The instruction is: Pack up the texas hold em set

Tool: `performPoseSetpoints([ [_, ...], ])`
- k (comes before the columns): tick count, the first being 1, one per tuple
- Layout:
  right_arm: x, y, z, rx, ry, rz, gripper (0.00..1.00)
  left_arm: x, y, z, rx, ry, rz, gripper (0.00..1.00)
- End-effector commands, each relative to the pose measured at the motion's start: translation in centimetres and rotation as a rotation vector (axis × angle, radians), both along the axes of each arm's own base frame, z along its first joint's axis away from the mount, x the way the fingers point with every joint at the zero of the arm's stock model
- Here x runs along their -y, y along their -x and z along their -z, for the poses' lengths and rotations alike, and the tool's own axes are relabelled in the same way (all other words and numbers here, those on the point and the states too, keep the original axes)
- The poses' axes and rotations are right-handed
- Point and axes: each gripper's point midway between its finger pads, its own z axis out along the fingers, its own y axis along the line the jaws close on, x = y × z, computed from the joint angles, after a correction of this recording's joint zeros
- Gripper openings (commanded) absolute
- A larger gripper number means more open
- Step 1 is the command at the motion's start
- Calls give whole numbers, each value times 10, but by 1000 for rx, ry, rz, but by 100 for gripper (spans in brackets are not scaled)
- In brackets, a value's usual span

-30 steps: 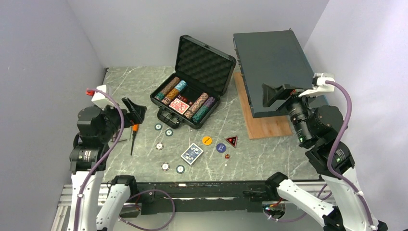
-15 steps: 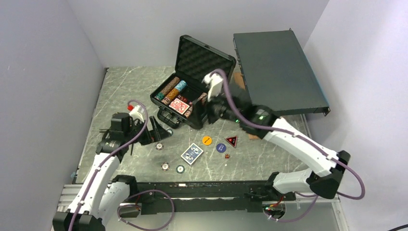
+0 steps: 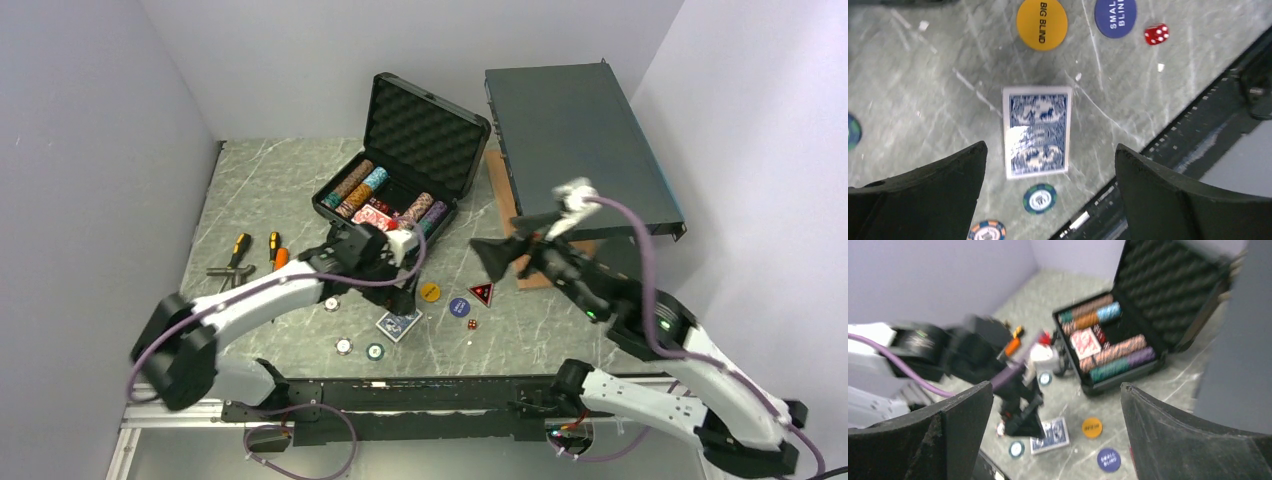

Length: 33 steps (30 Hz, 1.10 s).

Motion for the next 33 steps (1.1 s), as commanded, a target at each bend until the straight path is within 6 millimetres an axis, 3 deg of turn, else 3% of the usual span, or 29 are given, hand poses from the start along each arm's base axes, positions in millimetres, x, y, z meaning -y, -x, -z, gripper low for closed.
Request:
performPoseSetpoints([
  [1,44,2,-30,105,-113,137,100,10,-10,31,31,-222,134,99],
  [6,62,8,-26,91,-111,170,100,18,-17,47,32,-343,176,99],
  [10,71,11,-23,93,-109,190,100,23,-11,55,-9,-344,209,99],
  [21,70,7,-17,106,-86,201,100,10,-3,77,-27,-483,187,99],
  [28,65,6,-13,94,-83,189,100,15,-2,79,-23,-504,190,83],
  [33,66,5,-10,95,-84,196,100,12,0,80,-41,-527,181,62],
])
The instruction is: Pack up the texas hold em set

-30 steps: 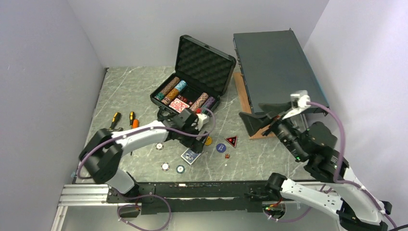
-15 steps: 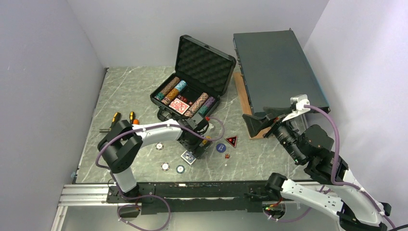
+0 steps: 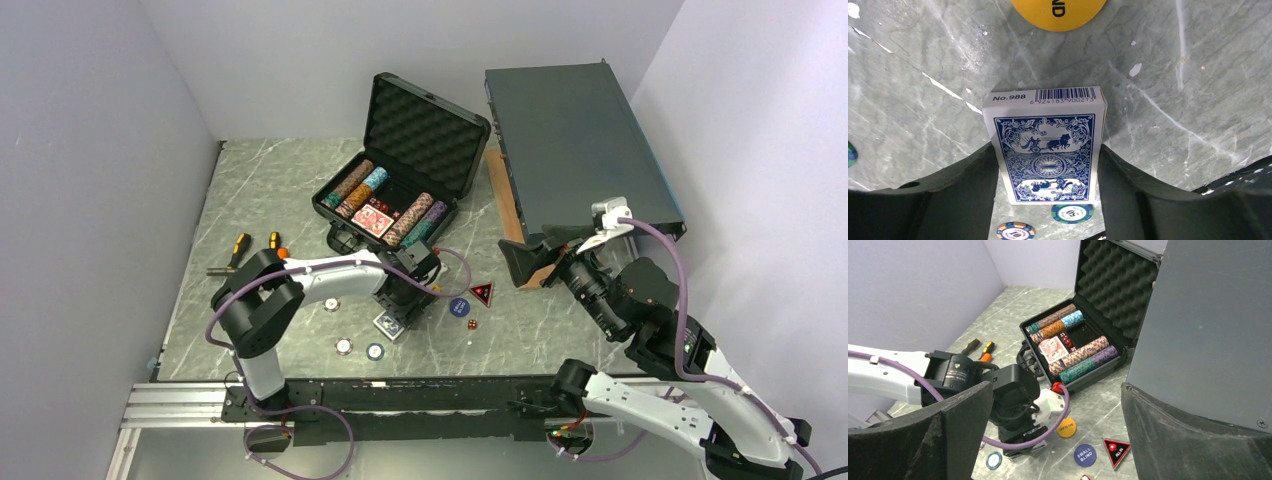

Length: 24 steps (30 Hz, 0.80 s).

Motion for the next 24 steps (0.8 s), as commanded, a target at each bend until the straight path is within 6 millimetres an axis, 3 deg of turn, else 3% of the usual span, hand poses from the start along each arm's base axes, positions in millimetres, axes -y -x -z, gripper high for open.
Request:
performPoseSetpoints([
  [1,1,-3,-4,22,-14,13,100,-2,-5,-9,27,-28,-21,58],
  [6,0,-4,0,13,-1,18,100,-5,-14,-52,105,40,-87,46],
  [8,0,-5,2,13,4,20,100,-6,-25,-80,143,119,-149,34],
  [9,0,-5,3,14,6,22,100,-9,-35,-94,152,178,-198,22],
  [11,2,-5,3,18,7,26,100,-13,-57,-124,154,341,-300,13],
  [13,4,-4,5,22,8,28,100,-22,-85,-150,161,505,-412,10],
  [17,6,-2,8,15,12,27,100,-45,-149,-189,134,746,-710,17],
  [18,7,-1,9,13,10,25,100,-50,-167,-189,102,790,-804,4],
  [19,8,0,10,10,10,26,100,-52,-182,-192,71,843,-887,0],
  [22,10,1,12,8,5,30,100,-52,-232,-200,17,1013,-1109,0],
  [24,13,1,13,8,7,36,100,-50,-265,-197,5,1037,-1234,0],
])
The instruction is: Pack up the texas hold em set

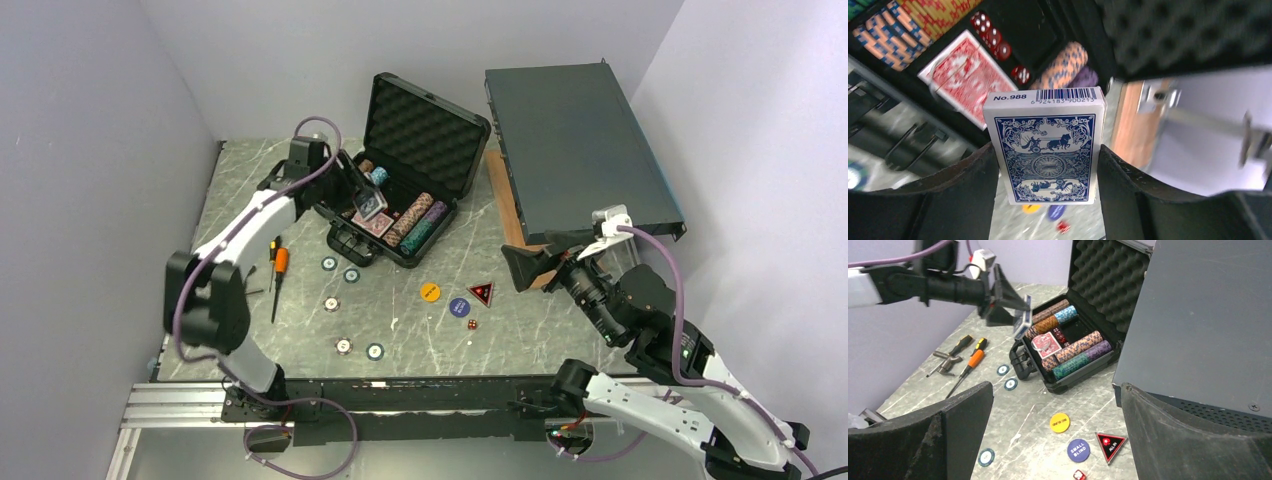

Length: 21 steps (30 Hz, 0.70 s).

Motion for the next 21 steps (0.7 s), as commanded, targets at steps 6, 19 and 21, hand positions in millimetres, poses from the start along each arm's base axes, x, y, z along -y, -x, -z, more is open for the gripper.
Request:
performPoseSetpoints([
  [6,15,3,-2,12,3,40,100,33,-107,13,-221,298,-498,0],
  [19,27,5,-2,19,7,67,100,64,-137,56,-226,178,-618,3],
  [21,27,5,-2,20,8,69,100,63,-134,65,-240,166,-634,3],
])
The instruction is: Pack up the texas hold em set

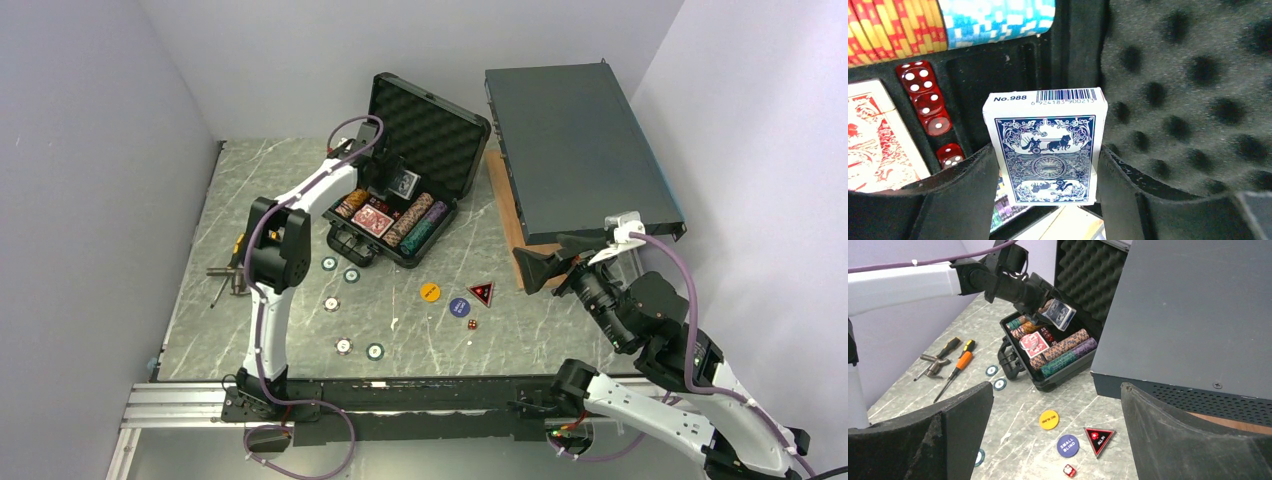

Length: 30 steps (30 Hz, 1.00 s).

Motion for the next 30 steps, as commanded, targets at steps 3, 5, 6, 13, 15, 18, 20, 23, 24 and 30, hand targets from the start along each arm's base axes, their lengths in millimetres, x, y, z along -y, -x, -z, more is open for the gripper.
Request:
performPoseSetpoints([
  [3,8,1,-5,24,0,21,100,-3,-3,-1,3,-42,-94,4],
  [5,8,1,-5,25,2,22,100,-4,-4,2,-8,-70,-101,5],
  [6,8,1,-5,24,2,22,100,-4,-4,3,-15,-79,-101,5],
  [13,11,1,-8,36,-7,26,100,0,1,13,-44,-88,-111,4],
  [15,10,1,-8,39,-8,24,100,0,1,15,-43,-93,-115,5],
  [18,9,1,-7,34,-2,20,100,4,-2,19,-41,-94,-94,6],
  [20,8,1,-6,31,0,20,100,7,-4,22,-49,-101,-80,7],
  [23,7,0,-6,34,-4,18,100,9,-3,27,-70,-95,-76,9],
  [24,7,0,-6,34,-4,17,100,10,-3,28,-72,-95,-79,12],
  [30,9,0,-7,39,2,25,100,6,-5,25,-56,-121,-85,14],
])
